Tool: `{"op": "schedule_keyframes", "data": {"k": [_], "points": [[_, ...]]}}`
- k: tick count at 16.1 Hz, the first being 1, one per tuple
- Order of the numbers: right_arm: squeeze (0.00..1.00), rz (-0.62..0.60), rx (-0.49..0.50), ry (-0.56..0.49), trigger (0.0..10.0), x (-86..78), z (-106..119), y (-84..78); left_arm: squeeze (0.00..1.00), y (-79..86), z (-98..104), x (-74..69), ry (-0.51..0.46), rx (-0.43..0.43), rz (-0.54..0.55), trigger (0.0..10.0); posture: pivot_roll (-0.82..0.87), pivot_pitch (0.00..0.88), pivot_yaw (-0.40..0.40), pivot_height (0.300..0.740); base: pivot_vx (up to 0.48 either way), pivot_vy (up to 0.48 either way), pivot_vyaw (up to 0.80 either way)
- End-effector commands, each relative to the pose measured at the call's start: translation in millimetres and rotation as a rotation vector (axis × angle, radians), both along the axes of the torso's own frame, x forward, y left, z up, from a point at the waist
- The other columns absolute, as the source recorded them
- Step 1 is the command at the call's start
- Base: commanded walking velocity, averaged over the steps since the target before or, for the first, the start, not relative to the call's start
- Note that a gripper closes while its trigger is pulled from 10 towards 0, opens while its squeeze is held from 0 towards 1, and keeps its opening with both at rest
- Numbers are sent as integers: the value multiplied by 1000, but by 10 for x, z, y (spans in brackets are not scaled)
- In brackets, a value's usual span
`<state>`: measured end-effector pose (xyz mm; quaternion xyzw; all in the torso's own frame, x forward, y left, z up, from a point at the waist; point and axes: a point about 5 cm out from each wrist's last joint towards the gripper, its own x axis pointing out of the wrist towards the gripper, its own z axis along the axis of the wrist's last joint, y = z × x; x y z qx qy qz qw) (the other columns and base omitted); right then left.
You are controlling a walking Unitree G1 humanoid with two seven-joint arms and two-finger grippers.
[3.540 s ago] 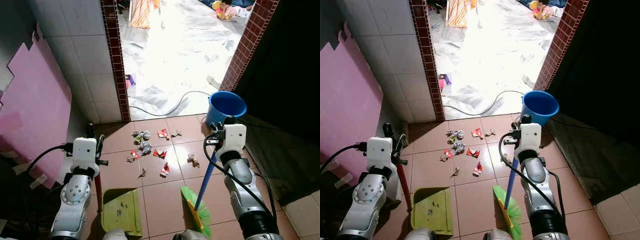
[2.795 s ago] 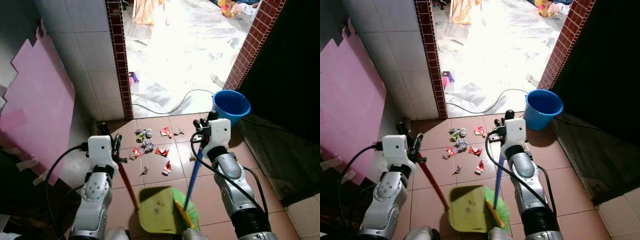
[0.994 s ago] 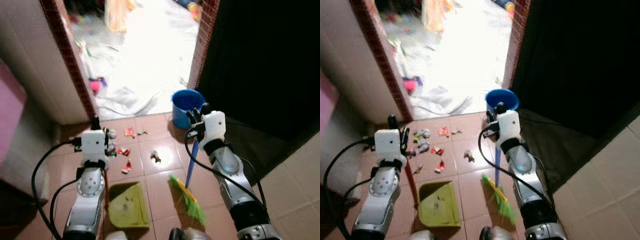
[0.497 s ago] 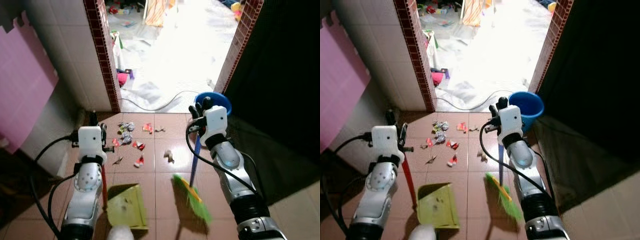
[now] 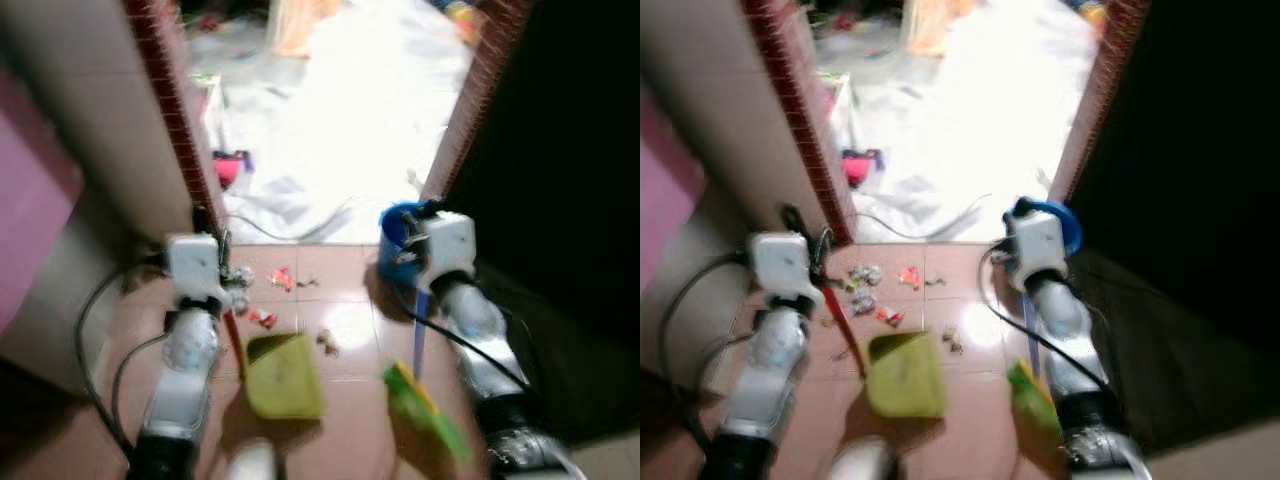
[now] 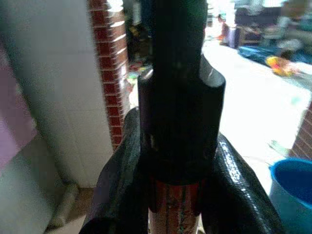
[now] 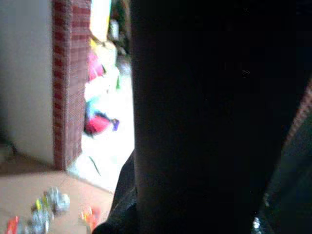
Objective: Sweep floor
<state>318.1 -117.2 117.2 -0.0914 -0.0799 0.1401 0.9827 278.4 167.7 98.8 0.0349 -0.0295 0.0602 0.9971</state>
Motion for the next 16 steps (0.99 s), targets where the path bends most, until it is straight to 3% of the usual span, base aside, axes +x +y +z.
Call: {"op": "schedule_keyframes", "data": {"k": [1, 7, 11, 16], "points": [[0, -30, 32, -73, 10000, 24, 151, -99, 0, -69, 143, 49, -57, 49, -28, 10000, -7, 0, -1, 740, 442, 0, 0], [0, -34, 24, -69, 10000, 31, 123, -88, 0, -91, 181, 72, -71, 64, -19, 10000, -7, 0, -2, 740, 432, 41, 0], [0, -30, 34, -54, 10000, 34, 92, -82, 0, -44, 175, 121, -86, 174, 16, 10000, 4, 0, -21, 740, 0, 0, 0], [0, -24, 38, -46, 10000, 29, 72, -54, 0, -12, 126, 153, -75, 174, 51, 10000, 4, 0, -29, 740, 0, 0, 0]]}}
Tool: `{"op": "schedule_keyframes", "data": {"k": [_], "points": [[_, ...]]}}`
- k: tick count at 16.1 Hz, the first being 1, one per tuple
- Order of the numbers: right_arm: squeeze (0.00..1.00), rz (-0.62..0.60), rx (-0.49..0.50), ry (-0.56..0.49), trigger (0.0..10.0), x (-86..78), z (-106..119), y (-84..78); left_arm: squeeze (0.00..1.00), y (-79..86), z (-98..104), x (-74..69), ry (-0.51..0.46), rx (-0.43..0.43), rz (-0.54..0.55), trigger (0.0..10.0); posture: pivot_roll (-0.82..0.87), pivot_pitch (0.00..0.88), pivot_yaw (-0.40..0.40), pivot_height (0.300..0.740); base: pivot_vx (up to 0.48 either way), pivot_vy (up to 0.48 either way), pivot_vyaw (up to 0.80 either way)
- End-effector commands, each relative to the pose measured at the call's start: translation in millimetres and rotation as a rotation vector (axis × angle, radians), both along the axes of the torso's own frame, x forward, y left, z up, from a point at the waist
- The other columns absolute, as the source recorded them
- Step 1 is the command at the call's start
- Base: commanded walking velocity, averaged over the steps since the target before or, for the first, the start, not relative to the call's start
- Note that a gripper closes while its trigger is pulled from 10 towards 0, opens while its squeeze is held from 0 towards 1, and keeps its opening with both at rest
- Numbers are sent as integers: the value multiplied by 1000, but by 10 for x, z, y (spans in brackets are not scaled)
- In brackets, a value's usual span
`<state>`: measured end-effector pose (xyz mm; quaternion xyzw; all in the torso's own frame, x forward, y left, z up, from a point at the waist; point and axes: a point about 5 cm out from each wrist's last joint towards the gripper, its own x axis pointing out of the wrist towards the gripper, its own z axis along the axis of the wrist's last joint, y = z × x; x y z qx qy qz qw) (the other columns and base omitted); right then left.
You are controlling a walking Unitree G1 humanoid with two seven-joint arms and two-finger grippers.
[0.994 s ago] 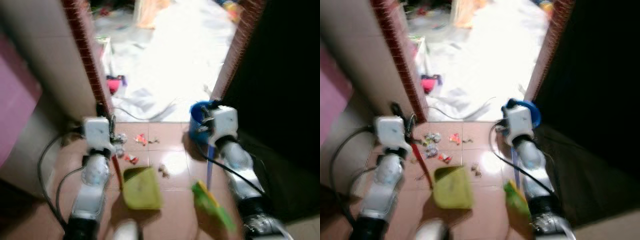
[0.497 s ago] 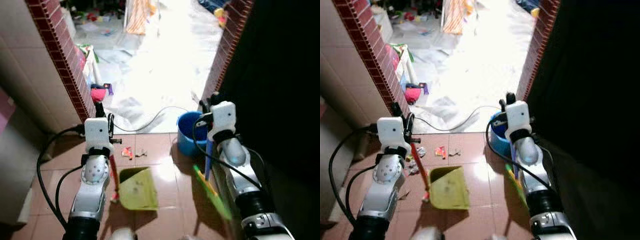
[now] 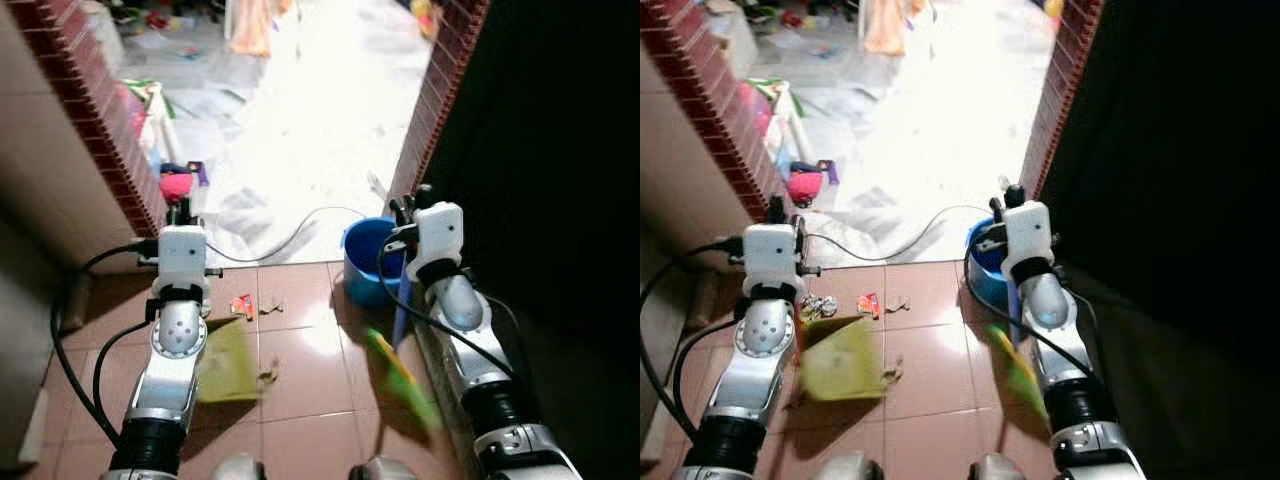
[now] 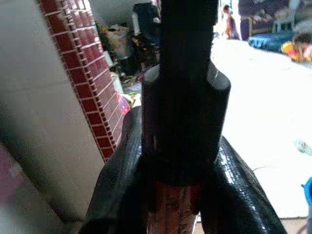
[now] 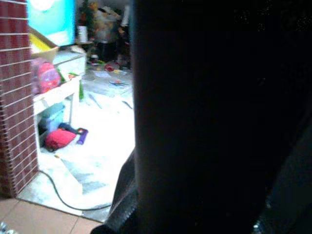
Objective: Sweep floor
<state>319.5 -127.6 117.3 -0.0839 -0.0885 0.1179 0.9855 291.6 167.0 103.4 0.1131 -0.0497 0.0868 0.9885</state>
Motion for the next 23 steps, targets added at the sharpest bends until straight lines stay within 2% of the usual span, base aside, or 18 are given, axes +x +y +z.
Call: {"op": "schedule_keyframes", "data": {"k": [1, 6, 9, 12, 16, 19, 23], "points": [[0, 19, 18, -24, 10000, 13, 62, 49, 0, -37, 53, 27, -34, 15, -16, 10000, 4, 0, -29, 740, 0, 0, 0], [0, 24, 17, -22, 10000, 44, 59, 68, 0, -218, -96, 119, 5, 30, -63, 10000, -2, 0, -28, 740, 0, 0, 0], [0, 19, 27, -22, 10000, 50, 60, 89, 0, -379, -267, 197, 68, 42, -91, 10000, -11, 0, -19, 740, 0, 0, 0], [0, 22, 43, -21, 10000, 41, 50, 134, 0, -525, -280, 262, 24, 39, -83, 10000, -27, 0, -10, 740, 0, 0, 0], [0, -16, 158, 16, 10000, 80, 52, 133, 0, -767, -333, 279, 66, -47, -114, 10000, -36, 0, -2, 740, 0, 0, 0], [0, -24, 155, 14, 10000, 91, 63, 111, 0, -888, -438, 230, 116, -132, -148, 10000, -39, 0, -4, 740, 0, 0, 0], [0, -33, 158, 33, 10000, 102, 38, 83, 0, -1046, -429, 227, 136, -261, -254, 10000, -42, 0, -6, 740, 0, 0, 0]]}}
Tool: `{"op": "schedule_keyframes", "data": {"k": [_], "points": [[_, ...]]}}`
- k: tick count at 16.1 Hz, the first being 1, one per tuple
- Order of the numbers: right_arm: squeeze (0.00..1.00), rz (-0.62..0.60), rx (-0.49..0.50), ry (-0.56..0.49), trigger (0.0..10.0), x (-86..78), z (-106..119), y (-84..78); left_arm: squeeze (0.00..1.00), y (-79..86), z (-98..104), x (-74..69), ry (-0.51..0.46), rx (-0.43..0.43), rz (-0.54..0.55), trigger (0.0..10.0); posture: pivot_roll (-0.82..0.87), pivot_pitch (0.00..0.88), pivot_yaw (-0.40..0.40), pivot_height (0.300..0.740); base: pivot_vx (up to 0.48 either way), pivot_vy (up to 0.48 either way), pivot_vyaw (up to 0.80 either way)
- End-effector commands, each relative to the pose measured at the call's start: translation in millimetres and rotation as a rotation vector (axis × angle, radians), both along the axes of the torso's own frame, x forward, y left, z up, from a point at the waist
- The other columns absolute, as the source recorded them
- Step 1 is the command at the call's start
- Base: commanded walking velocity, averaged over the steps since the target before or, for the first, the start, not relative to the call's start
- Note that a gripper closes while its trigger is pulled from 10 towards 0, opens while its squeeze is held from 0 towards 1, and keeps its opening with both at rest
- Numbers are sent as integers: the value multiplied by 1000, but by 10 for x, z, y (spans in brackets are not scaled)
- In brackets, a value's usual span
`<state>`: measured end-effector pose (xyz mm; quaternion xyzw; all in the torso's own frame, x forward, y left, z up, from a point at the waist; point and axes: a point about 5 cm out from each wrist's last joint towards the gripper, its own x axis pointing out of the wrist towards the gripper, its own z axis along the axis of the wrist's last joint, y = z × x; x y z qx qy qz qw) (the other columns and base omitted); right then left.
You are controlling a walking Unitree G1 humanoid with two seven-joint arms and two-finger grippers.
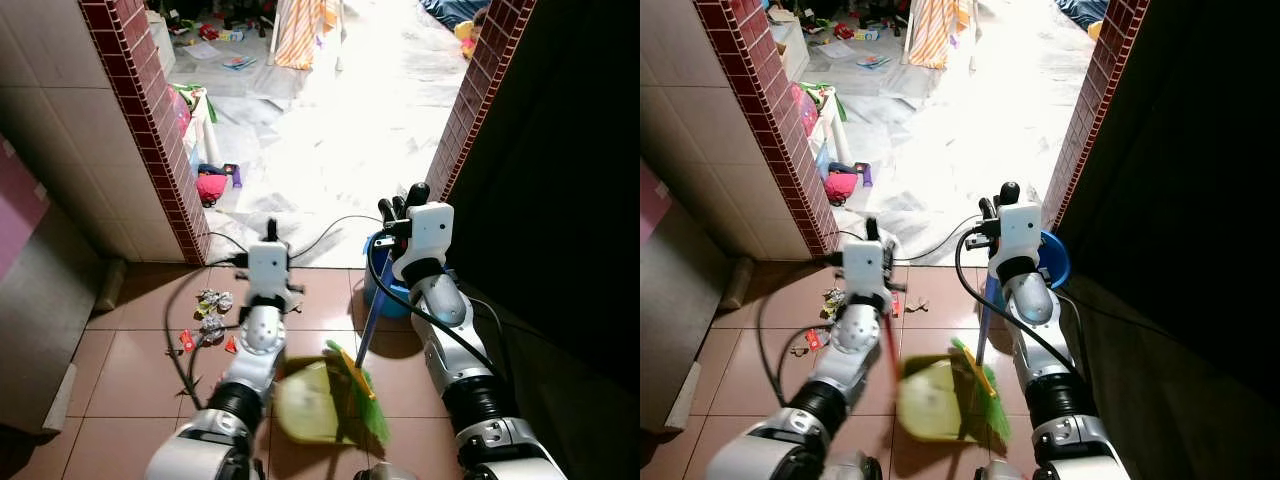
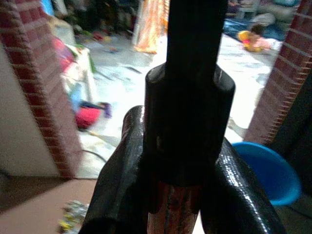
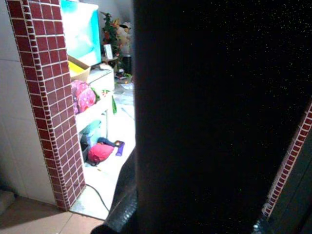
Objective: Sweep floor
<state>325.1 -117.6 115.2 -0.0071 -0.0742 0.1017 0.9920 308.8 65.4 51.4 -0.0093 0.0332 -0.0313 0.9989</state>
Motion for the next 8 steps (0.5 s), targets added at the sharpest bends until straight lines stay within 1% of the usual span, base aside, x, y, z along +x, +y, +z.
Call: {"op": "schedule_keyframes", "data": {"k": [1, 2, 3, 5, 6, 7, 8], "points": [[0, -10, 7, -9, 10000, 47, 59, -17, 0, -97, 98, 51, -32, -57, -71, 10000, -42, 0, -6, 740, 0, 0, 0], [0, -6, 5, -7, 10000, 55, 61, -21, 0, -168, 91, 38, -16, -90, -119, 10000, -46, 0, -3, 740, 0, 0, 0], [0, 2, 18, 9, 10000, 75, 57, -30, 0, -229, 84, 27, -7, -80, -154, 10000, -49, 0, 1, 740, 0, 0, 0], [0, 24, 50, 51, 10000, 91, 37, -33, 0, -244, 59, 28, 9, -26, -176, 10000, -49, 0, 1, 740, 0, 0, 0], [0, 34, 69, 88, 10000, 94, 15, -34, 0, -230, 41, 32, 30, -35, -193, 10000, -49, 0, 1, 740, 0, 0, 0], [0, 50, 84, 126, 10000, 98, -6, -29, 0, -182, 21, 39, 43, -30, -181, 10000, -49, 0, 1, 740, 0, 0, 0], [0, 90, 78, 173, 10000, 96, -28, -12, 0, -99, -15, 53, 68, -20, -148, 10000, -56, 0, 0, 740, 0, 0, 0]]}}
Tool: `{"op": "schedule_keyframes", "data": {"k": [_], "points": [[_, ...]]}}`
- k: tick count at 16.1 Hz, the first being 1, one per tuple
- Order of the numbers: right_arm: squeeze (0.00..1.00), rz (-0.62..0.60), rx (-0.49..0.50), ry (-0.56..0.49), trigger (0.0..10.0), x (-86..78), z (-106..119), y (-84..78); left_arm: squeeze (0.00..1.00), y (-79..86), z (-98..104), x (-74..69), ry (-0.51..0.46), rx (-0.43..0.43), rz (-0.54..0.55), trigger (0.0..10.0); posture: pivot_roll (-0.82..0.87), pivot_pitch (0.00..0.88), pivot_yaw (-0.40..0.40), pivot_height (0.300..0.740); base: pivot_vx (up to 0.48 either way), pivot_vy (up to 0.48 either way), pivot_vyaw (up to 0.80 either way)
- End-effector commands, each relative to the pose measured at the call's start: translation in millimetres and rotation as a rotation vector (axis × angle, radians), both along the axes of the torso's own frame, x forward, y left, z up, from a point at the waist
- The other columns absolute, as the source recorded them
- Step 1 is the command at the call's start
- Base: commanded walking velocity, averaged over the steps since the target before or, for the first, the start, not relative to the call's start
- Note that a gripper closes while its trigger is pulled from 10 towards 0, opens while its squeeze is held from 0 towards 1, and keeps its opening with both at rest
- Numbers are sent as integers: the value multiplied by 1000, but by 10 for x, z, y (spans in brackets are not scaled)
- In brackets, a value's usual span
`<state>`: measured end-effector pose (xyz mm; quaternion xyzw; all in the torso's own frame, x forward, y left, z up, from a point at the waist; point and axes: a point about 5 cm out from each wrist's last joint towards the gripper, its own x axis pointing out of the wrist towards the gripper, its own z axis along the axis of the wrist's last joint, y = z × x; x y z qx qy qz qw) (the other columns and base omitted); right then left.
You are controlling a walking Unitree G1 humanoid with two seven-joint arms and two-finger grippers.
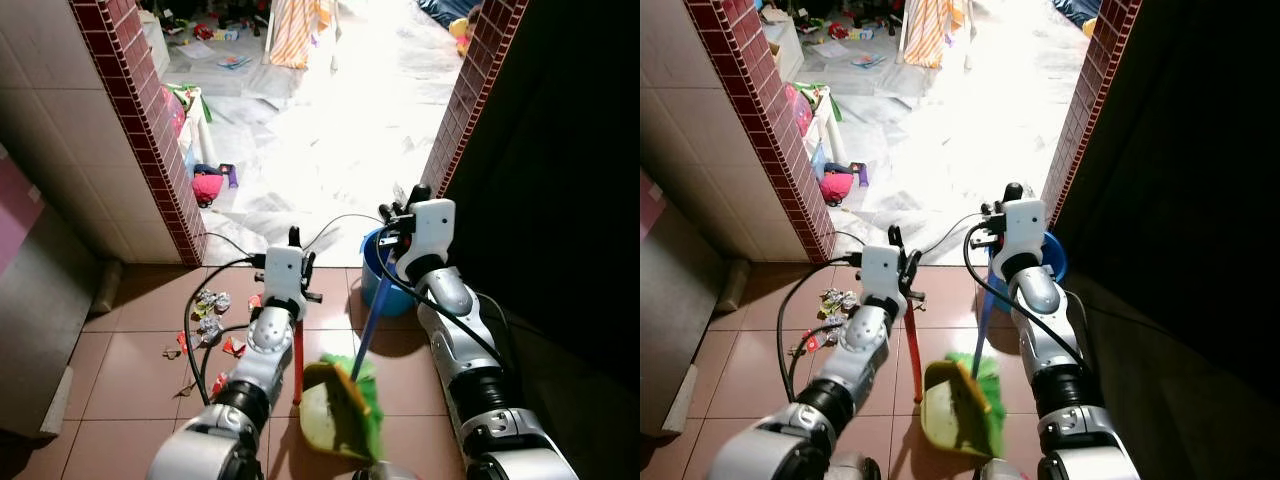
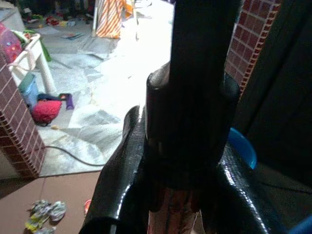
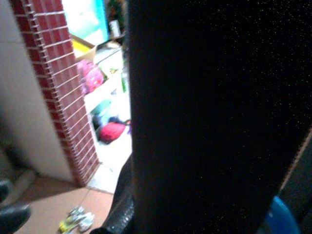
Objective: Sweep floor
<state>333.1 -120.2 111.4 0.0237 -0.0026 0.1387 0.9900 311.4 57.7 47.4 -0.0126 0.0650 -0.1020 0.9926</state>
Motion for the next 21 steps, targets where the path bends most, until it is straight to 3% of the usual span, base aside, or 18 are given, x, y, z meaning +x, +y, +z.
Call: {"op": "schedule_keyframes", "data": {"k": [1, 2, 5, 7, 9, 11, 16, 19, 21], "points": [[0, 44, 45, 59, 10000, 8, -3, 37, 0, 31, -3, 32, 26, -2, 17, 10000, -56, 0, 0, 740, 0, 0, 0], [0, 163, 103, 122, 10000, -30, 40, 118, 0, 152, -39, 43, 44, 9, 63, 10000, -61, 0, -1, 740, 0, 0, 0], [0, 471, 93, 101, 10000, -148, 348, 250, 0, 272, -96, 19, 49, 19, 58, 10000, -61, 0, -4, 740, 0, 0, 0], [0, 606, 43, 45, 10000, -205, 579, 254, 0, 368, -168, -12, 89, -8, 105, 10000, -71, 0, -5, 740, 0, 0, 0], [0, 661, 42, 7, 10000, -223, 724, 201, 0, 401, -184, -14, 101, -20, 127, 10000, -69, 0, -7, 740, 0, 0, 0], [0, 675, 1, -96, 10000, -197, 946, 100, 0, 404, -186, -14, 99, -7, 122, 10000, -68, 0, -3, 740, 0, 0, 0], [0, 539, -41, -315, 10000, -56, 1403, -88, 0, 392, -191, -17, 99, 6, 113, 10000, -72, 0, 2, 740, 0, 0, 0], [0, 443, -94, -362, 10000, 23, 1441, -201, 0, 389, -183, -11, 96, 3, 114, 10000, -76, 0, 1, 740, 0, 0, 0], [0, 324, -138, -317, 10000, 100, 1218, -303, 0, 400, -126, 25, 65, 7, 121, 10000, -74, 0, 0, 740, 0, 0, 0]]}}
